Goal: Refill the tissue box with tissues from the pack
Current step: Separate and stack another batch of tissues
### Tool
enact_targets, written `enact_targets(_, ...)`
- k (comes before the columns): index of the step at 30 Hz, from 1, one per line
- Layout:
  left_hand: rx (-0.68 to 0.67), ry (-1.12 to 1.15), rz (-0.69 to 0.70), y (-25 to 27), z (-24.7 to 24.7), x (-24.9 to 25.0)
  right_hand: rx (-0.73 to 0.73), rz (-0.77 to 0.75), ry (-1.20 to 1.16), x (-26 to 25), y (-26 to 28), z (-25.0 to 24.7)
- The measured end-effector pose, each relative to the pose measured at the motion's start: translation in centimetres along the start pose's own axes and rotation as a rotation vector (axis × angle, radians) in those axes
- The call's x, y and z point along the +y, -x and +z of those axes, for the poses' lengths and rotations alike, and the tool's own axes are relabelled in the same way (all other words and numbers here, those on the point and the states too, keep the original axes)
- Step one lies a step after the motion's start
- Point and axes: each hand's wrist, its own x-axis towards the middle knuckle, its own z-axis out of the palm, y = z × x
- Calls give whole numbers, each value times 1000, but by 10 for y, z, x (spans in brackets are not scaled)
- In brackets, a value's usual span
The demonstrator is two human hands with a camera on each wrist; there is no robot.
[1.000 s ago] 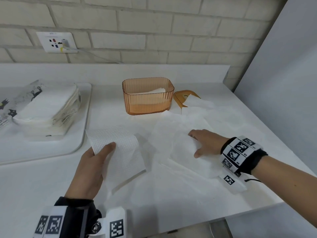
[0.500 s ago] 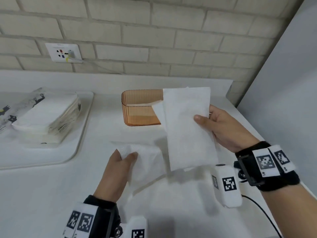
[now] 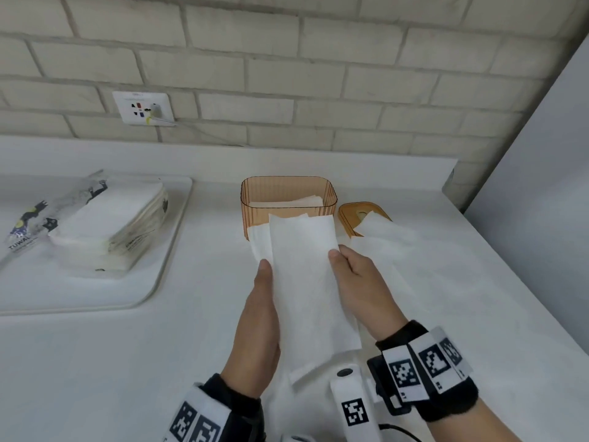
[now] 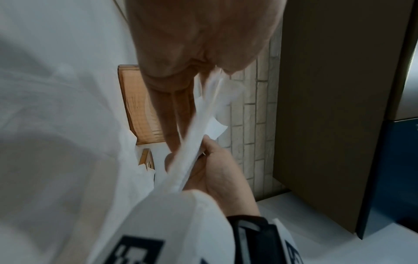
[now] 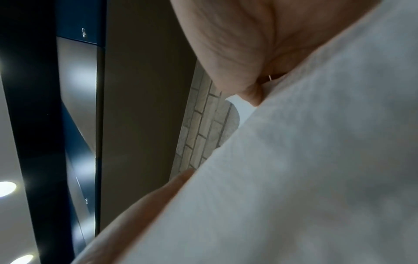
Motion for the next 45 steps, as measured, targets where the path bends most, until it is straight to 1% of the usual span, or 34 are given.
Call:
enact_targets(6, 75, -42, -7, -1, -5, 4, 19, 20, -45, -4, -6, -8)
enact_targets(10, 98, -12, -65, -4, -10, 5, -142, 103, -74, -4, -14, -15)
enact_targets(13, 80, -12, -76, -8, -8, 5, -208, 178, -57, 2, -16, -5)
enact_targets(16, 52, -66, -75, -11, -5, 2, -251, 129, -75, 1, -11, 9)
enact_targets(18, 99, -91, -110, -14, -7, -2, -312, 72, -68, -2, -7, 11)
enact_targets(20, 127, -95, -141, -15, -15, -6, -378, 54, -28, -4, -9, -1)
enact_targets(21, 145, -85, -152, -16, -20, -6, -378, 75, 1, -5, -12, -12)
enact_targets(22, 178, -70, -155, -16, -28, -5, -347, 93, 39, -3, -17, -25)
enact_targets(23, 222, -49, -149, -17, -37, -3, -289, 84, 131, 2, -23, -40)
enact_targets(25, 315, 6, -129, -19, -58, 2, -199, 22, 494, 13, -33, -65)
enact_targets(26, 346, 36, -121, -19, -68, 5, -198, -21, 671, 19, -36, -72)
enact_targets(27, 361, 64, -114, -19, -77, 7, -232, -53, 780, 23, -36, -75)
enact_targets(29, 369, 113, -108, -17, -87, 11, -347, -62, 879, 31, -32, -68)
enact_targets(31, 375, 141, -109, -15, -89, 13, -411, 14, 945, 40, -29, -56)
enact_targets(33, 374, 153, -116, -13, -87, 13, -396, 73, 998, 47, -27, -47)
enact_targets(34, 372, 150, -120, -11, -84, 12, -393, 43, 1026, 49, -27, -44)
enact_targets(35, 368, 147, -126, -10, -82, 11, -426, -41, 1053, 50, -27, -41)
enact_targets(37, 369, 150, -136, -9, -80, 9, -585, -302, 1087, 51, -28, -33)
enact_targets(38, 370, 154, -138, -8, -80, 7, -679, -407, 1103, 51, -29, -29)
enact_targets(39, 370, 157, -137, -8, -79, 7, -747, -467, 1126, 50, -30, -24)
enact_targets(41, 363, 154, -133, -7, -79, 7, -792, -483, 1174, 48, -35, -18)
enact_targets(45, 374, 147, -118, -1, -85, 8, -795, -419, 1169, 45, -38, -15)
